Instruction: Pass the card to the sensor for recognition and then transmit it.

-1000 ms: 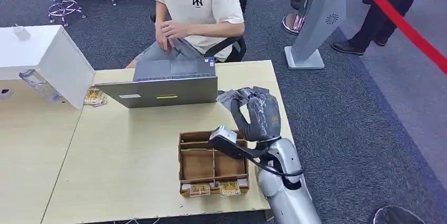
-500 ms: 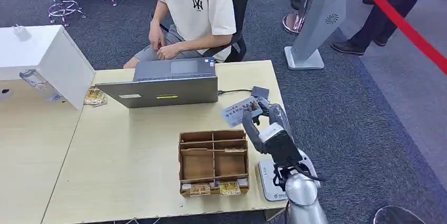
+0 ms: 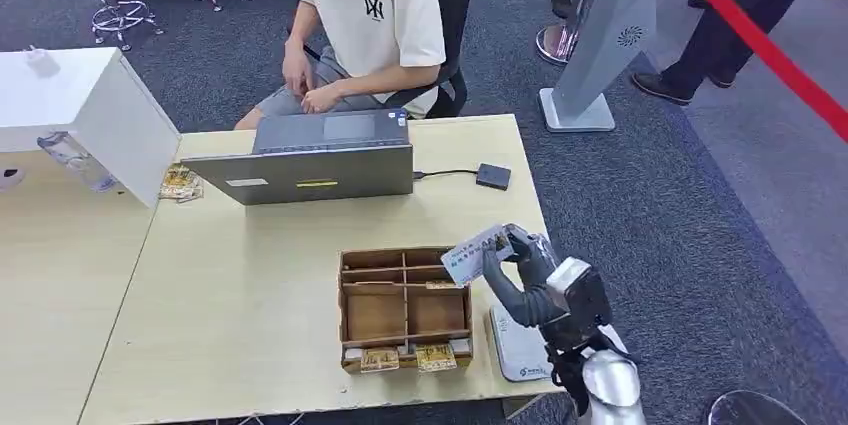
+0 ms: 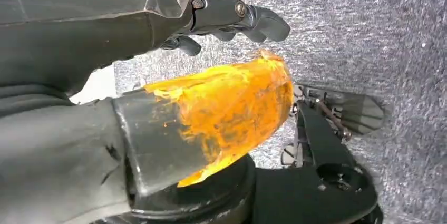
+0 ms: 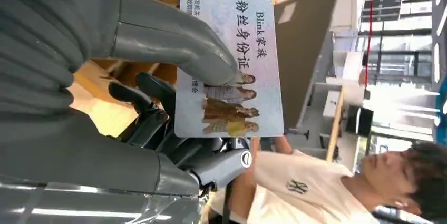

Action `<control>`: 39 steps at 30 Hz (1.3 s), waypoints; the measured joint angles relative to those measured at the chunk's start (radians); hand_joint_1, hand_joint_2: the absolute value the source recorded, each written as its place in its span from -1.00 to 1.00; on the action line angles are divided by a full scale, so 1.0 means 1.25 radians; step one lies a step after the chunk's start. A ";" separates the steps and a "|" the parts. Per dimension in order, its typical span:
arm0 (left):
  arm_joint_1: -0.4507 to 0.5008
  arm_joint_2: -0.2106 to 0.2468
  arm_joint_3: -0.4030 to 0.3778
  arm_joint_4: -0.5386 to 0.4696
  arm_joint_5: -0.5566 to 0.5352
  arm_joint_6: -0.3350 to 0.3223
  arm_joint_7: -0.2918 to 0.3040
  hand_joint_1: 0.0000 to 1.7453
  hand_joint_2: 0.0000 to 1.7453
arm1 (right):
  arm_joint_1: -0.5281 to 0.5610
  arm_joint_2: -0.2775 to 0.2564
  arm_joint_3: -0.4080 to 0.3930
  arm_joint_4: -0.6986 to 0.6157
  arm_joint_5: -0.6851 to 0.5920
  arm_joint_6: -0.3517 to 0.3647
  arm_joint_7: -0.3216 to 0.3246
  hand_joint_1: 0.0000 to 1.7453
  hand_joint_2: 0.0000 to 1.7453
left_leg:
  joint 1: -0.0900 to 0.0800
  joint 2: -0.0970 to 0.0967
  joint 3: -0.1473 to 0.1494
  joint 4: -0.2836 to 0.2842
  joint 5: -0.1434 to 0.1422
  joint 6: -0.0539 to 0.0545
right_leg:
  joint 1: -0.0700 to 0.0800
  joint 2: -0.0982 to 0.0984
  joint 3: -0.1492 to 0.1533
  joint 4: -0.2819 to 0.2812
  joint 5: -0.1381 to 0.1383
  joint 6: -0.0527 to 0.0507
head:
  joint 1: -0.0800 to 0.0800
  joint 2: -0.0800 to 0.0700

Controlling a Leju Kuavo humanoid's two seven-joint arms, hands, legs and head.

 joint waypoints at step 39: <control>0.000 0.026 0.006 0.000 0.000 -0.013 -0.013 -1.00 -1.00 | -0.036 -0.238 0.000 0.268 0.080 0.101 -0.122 1.00 1.00 | 0.000 0.000 0.000 0.000 0.000 0.000 | 0.000 0.000 0.000 0.000 0.000 0.000 | 0.000 0.000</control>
